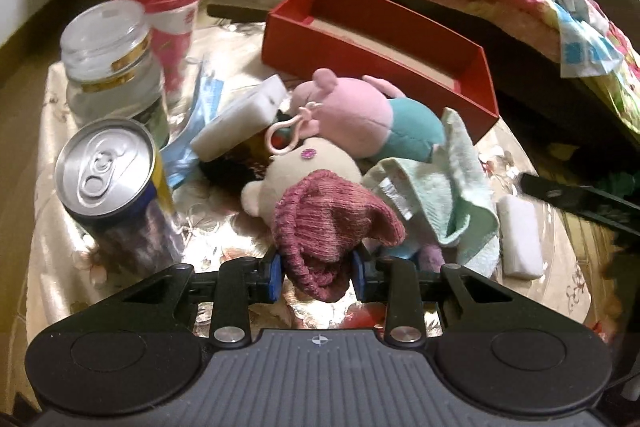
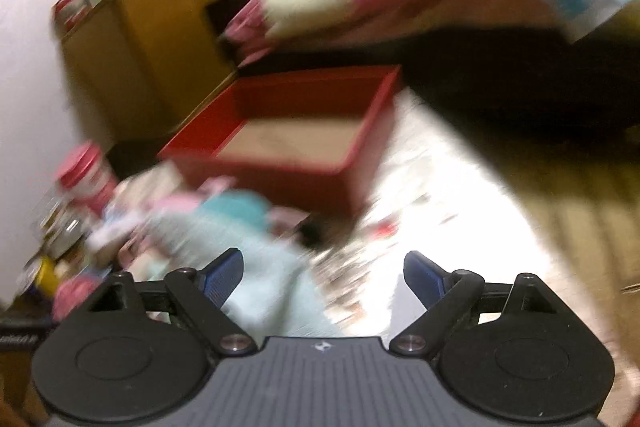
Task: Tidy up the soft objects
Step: 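Grasp the pink knitted sock with the left tool while the right tool grasps the mint towel, then carry the sock and towel over the red box while the left tool releases the sock inside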
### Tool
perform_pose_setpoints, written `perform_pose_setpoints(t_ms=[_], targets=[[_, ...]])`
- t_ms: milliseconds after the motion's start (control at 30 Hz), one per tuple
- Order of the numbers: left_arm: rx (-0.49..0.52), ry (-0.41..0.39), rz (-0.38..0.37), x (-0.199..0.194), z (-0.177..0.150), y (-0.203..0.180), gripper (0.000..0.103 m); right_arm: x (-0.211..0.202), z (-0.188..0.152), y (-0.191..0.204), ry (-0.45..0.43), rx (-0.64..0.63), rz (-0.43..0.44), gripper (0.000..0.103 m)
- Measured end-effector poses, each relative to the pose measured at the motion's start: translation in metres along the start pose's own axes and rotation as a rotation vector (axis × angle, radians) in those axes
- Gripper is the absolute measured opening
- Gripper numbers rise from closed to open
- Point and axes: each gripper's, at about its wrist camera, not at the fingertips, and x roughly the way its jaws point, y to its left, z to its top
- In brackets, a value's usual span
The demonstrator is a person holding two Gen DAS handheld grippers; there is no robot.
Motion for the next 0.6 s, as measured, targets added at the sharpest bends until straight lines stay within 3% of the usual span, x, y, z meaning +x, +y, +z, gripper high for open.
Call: perform_pose_setpoints(t_ms=[167, 233, 333, 433, 600], targets=[[0.004, 0.011, -0.006, 0.007, -0.001, 0.003, 0.034, 0.035, -0.005, 0.020, 0.077, -0.040, 0.010, 0.057], [-0.002, 0.014, -0.007, 0.009, 0.000, 0.004, 0.034, 0.045, -0.006, 0.020, 0.126, -0.024, 0.034, 0.024], [0.003, 0.015, -0.012, 0.009, 0.000, 0.004, 0.034, 0.059, -0.011, 0.008, 0.224, 0.101, 0.120, 0.000], [0.013, 0.011, -0.019, 0.008, 0.000, 0.002, 0.035, 0.060, -0.015, 0.000, 0.256, 0.172, 0.164, 0.000], [0.010, 0.007, -0.027, 0.008, 0.001, 0.002, 0.035, 0.038, -0.007, -0.006, 0.184, 0.243, 0.244, 0.000]])
